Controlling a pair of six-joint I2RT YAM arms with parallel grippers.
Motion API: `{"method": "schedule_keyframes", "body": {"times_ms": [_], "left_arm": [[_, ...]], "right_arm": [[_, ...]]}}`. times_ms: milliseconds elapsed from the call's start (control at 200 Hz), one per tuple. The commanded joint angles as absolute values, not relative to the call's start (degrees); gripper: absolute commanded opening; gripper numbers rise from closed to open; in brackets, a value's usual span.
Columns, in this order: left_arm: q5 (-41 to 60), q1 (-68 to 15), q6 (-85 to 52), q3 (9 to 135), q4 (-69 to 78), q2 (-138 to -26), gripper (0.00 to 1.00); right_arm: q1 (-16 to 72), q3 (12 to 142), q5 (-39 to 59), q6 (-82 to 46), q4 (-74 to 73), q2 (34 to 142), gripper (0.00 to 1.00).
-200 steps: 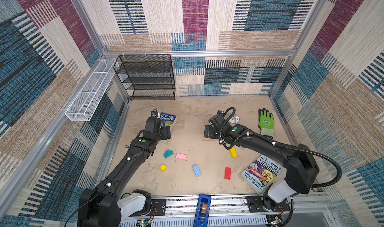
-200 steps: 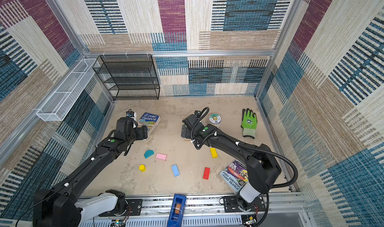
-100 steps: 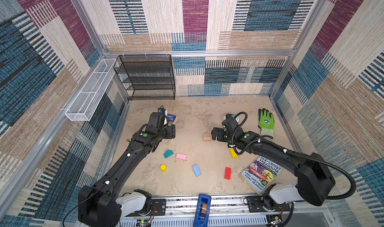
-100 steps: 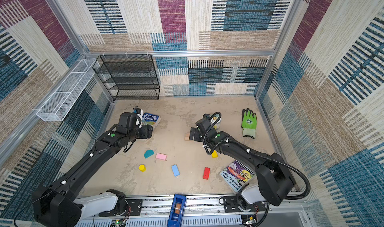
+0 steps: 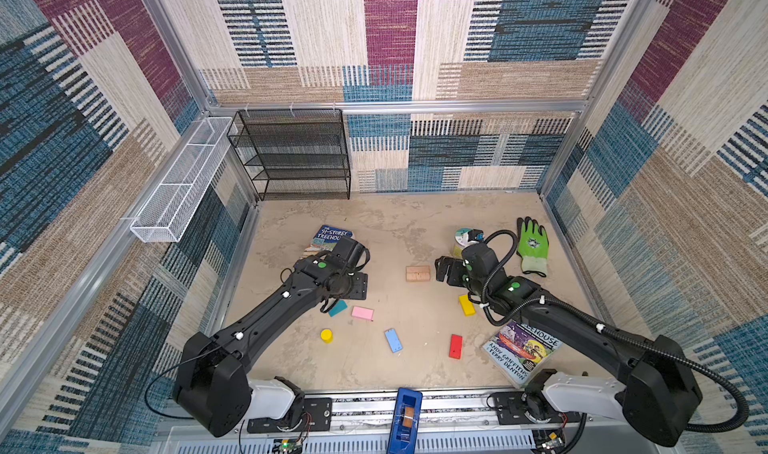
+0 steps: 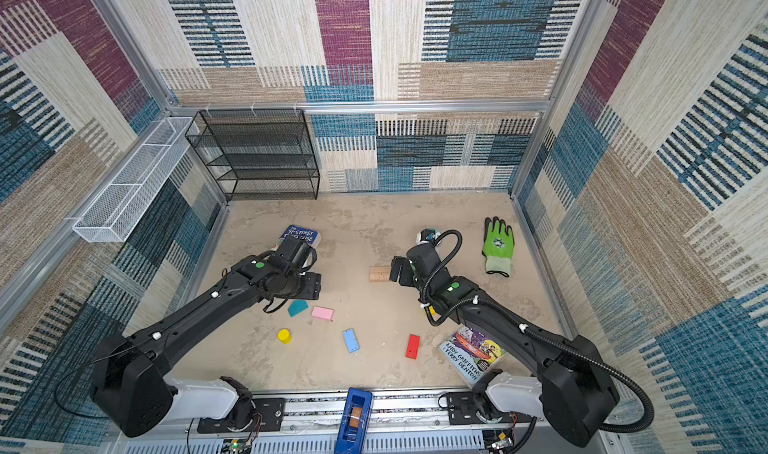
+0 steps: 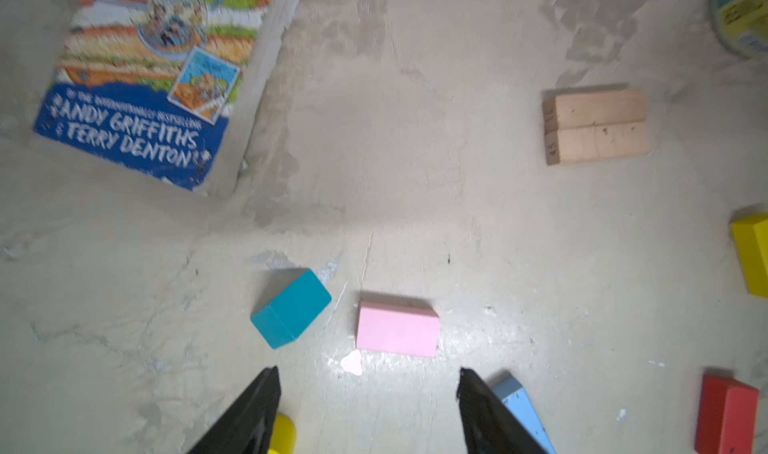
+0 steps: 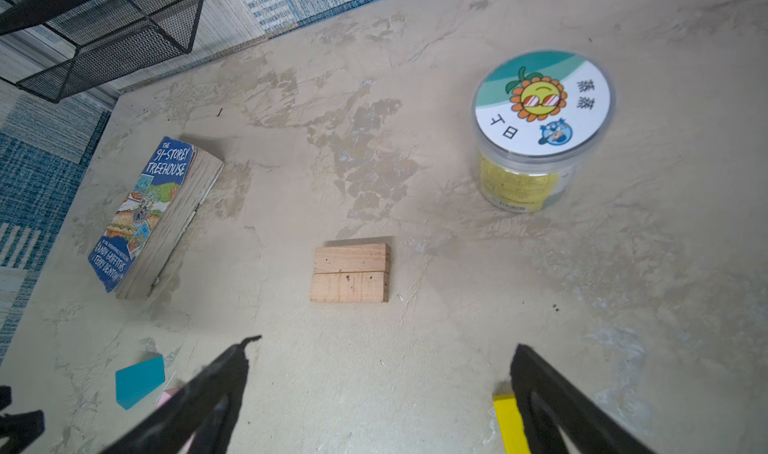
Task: Build the wood block tower
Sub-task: 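Lower the left gripper onto the pink block and close it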
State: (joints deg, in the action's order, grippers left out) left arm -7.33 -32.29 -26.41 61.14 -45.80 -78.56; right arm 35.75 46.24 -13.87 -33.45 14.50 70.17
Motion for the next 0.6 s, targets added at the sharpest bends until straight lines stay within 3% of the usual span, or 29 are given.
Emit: {"method": "schedule_keyframes", "body": {"times_ms": [0, 391, 596], "left_arm": [[-6.85, -33.94, -34.04, 59.69, -50.33, -79.17, 0.73], [-5.72, -38.83, -49.3, 56.77, -47.11, -80.07, 0.73], [-3.84, -38.99, -54.73, 53.53, -40.21, -79.89, 0.82]], "right_arm": [[35.62, 45.57, -15.29, -32.3, 11.48, 69.48, 1.0], [35.44, 44.02, -14.08, -31.99, 8.57, 69.82, 1.0], [35.33, 43.78, -13.71, -31.77, 8.12, 69.87, 1.0]]}}
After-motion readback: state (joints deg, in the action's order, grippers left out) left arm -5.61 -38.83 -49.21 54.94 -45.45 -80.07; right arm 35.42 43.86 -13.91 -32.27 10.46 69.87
